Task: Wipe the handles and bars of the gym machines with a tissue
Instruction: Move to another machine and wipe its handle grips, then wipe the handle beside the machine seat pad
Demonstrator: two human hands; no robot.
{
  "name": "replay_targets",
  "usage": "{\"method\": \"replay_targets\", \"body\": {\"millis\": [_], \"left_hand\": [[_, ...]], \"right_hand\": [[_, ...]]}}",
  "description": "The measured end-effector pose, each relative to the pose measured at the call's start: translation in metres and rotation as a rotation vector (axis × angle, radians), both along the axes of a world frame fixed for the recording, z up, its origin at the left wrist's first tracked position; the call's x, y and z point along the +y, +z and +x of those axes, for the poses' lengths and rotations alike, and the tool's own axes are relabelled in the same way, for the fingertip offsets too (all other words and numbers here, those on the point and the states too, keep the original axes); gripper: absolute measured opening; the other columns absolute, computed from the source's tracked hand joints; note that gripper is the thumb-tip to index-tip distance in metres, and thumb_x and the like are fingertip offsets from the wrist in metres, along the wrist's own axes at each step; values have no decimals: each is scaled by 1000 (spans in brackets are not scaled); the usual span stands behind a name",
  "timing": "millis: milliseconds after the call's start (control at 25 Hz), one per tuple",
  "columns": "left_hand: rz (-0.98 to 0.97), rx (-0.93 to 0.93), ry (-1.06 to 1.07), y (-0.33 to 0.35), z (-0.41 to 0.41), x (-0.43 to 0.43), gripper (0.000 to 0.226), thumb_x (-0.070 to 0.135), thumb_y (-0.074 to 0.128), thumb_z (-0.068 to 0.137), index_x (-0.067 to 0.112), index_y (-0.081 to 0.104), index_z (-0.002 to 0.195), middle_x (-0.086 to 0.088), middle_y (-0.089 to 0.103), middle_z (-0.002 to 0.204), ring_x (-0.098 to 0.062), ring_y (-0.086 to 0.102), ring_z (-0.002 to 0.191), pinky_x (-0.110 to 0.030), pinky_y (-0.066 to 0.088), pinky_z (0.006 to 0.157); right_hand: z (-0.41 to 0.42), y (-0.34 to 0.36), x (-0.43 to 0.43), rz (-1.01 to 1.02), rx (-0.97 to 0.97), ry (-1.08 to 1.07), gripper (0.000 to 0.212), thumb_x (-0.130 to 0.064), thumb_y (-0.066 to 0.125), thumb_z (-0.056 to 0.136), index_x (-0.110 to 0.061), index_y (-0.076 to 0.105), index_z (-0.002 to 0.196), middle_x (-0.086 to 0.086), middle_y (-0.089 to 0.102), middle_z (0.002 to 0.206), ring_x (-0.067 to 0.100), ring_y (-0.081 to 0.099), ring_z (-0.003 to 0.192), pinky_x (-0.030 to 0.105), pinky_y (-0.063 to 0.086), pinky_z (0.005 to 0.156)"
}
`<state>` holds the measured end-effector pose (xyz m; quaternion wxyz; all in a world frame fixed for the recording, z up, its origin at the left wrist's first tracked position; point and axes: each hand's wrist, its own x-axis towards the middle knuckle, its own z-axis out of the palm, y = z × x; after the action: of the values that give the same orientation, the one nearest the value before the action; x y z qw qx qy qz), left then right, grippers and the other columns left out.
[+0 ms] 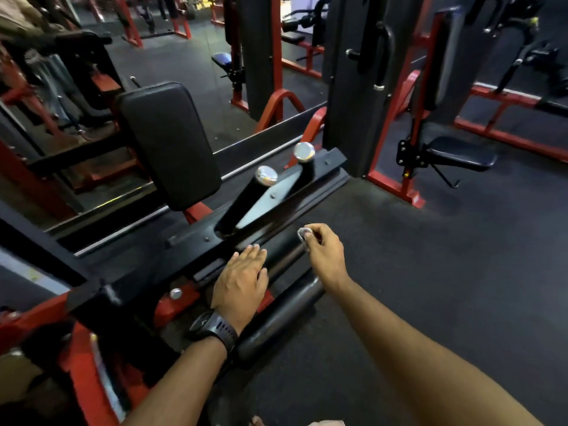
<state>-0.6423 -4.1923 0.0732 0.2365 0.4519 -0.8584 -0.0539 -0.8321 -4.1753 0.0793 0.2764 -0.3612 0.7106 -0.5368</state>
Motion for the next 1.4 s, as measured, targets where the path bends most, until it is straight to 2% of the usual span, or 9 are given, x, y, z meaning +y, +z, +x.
{"method": "replay_targets", "body": {"millis": [280,440,560,720,920,1080,1200,1280,1400], "left_hand": [[102,-7,-11,5,-147,36,41,20,57,82,2,70,117,-15,68,120,-25,65,115,-42,42,104],[143,-21,1,9,-222,41,38,15,62,93,5,62,130,-10,60,135,-21,53,130,-34,28,114],[112,-56,-4,8,-270,22,41,20,57,97,10,57,137,-6,53,143,-16,45,137,-28,18,117],[115,-83,51,1,-338,-37,45,27,52,100,16,50,143,-2,48,149,-12,39,141,-30,18,118],[225,-82,148,-24,-428,-121,47,31,48,101,20,45,146,0,45,151,-10,38,141,-31,21,118],[282,-149,231,-31,-476,-180,48,34,40,103,22,39,150,2,39,155,-9,34,143,-30,19,118],[331,-94,403,-43,-494,-226,49,35,42,102,22,40,149,2,40,154,-9,34,142,-30,21,119],[360,-65,534,-55,-500,-261,49,34,42,102,21,41,149,2,40,154,-9,35,142,-31,22,119],[377,31,753,-72,-504,-304,48,31,45,102,18,43,148,0,42,153,-11,36,142,-30,22,118]], "right_hand": [[-167,-5,58,157,107,81,12,-23,65,93,-20,71,103,-6,72,98,9,65,93,22,48,81],[-254,-9,66,207,179,158,5,-24,67,90,-23,72,89,-10,71,80,7,66,76,27,52,74],[-306,-10,49,211,186,165,7,-26,66,90,-23,71,85,-8,69,70,4,64,69,23,48,66],[-365,-13,-18,224,188,257,9,-27,65,91,-21,70,87,-11,68,73,4,62,73,21,46,66],[-440,-22,-122,286,241,315,8,-27,63,92,-20,67,90,-8,69,83,11,64,83,30,50,76],[-485,-16,-209,305,311,404,6,-19,65,91,-18,68,96,-7,69,91,8,61,82,20,44,69],[-494,-25,-283,279,352,554,10,-10,67,87,-16,70,95,-9,69,89,3,60,78,13,43,67],[-489,-36,-337,257,371,688,3,-15,68,89,-15,71,91,-13,66,82,-2,59,73,7,40,63],[-474,-51,-408,173,359,892,10,-22,67,92,-17,71,85,-16,64,71,-6,57,66,7,40,61]]}}
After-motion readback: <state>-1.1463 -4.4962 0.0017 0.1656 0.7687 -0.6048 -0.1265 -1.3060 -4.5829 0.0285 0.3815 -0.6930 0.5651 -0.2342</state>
